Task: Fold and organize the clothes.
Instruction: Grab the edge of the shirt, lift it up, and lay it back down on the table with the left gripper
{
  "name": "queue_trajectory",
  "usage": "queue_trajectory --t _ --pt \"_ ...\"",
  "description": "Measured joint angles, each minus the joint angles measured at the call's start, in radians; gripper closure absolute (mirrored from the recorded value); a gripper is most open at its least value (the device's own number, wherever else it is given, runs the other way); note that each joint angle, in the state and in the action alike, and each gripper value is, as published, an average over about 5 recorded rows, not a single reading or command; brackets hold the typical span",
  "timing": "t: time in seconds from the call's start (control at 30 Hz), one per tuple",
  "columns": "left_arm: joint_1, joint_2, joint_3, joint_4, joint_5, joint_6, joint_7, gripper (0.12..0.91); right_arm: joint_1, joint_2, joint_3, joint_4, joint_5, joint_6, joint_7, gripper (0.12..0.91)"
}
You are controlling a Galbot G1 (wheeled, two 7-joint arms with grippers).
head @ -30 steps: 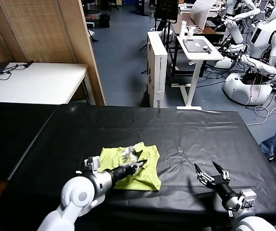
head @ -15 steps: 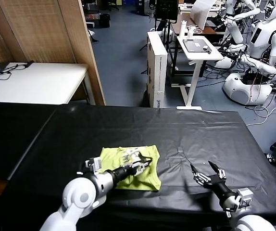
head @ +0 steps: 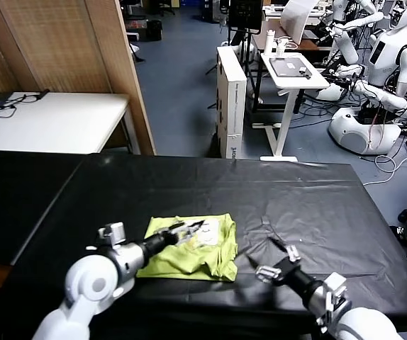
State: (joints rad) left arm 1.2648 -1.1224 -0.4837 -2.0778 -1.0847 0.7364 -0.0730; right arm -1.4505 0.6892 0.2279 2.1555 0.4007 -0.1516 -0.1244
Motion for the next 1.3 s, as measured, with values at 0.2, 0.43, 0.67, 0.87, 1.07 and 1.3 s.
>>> queue_trajectory --t 0.2,0.43,0.67,0.87,1.07,1.3 --pt "0.028 -0.006 -0.021 -0.008 0.012 0.000 0.000 0.123 0.025 0.011 -0.083 -0.022 -0.065 0.001 0.017 0.152" --pt "0.041 -0.012 -0.024 -0.011 0.024 0.000 0.001 0.123 0.039 0.028 -0.150 -0.031 -0.113 0.000 0.018 0.247" --pt "0.048 -0.016 -0.026 -0.011 0.032 0.000 0.003 0.123 0.068 0.041 -0.199 -0.044 -0.132 -0.002 0.020 0.250" --pt "0.049 -0.021 -0.026 -0.010 0.034 0.000 0.003 0.123 0.098 0.046 -0.231 -0.057 -0.134 -0.005 0.023 0.297" --pt "0.050 -0.022 -0.026 -0.007 0.037 0.000 0.004 0.123 0.103 0.046 -0.237 -0.062 -0.131 -0.006 0.025 0.600" --pt "0.055 -0.023 -0.025 -0.009 0.040 0.000 0.006 0.123 0.086 0.038 -0.211 -0.052 -0.100 -0.011 0.041 0.864"
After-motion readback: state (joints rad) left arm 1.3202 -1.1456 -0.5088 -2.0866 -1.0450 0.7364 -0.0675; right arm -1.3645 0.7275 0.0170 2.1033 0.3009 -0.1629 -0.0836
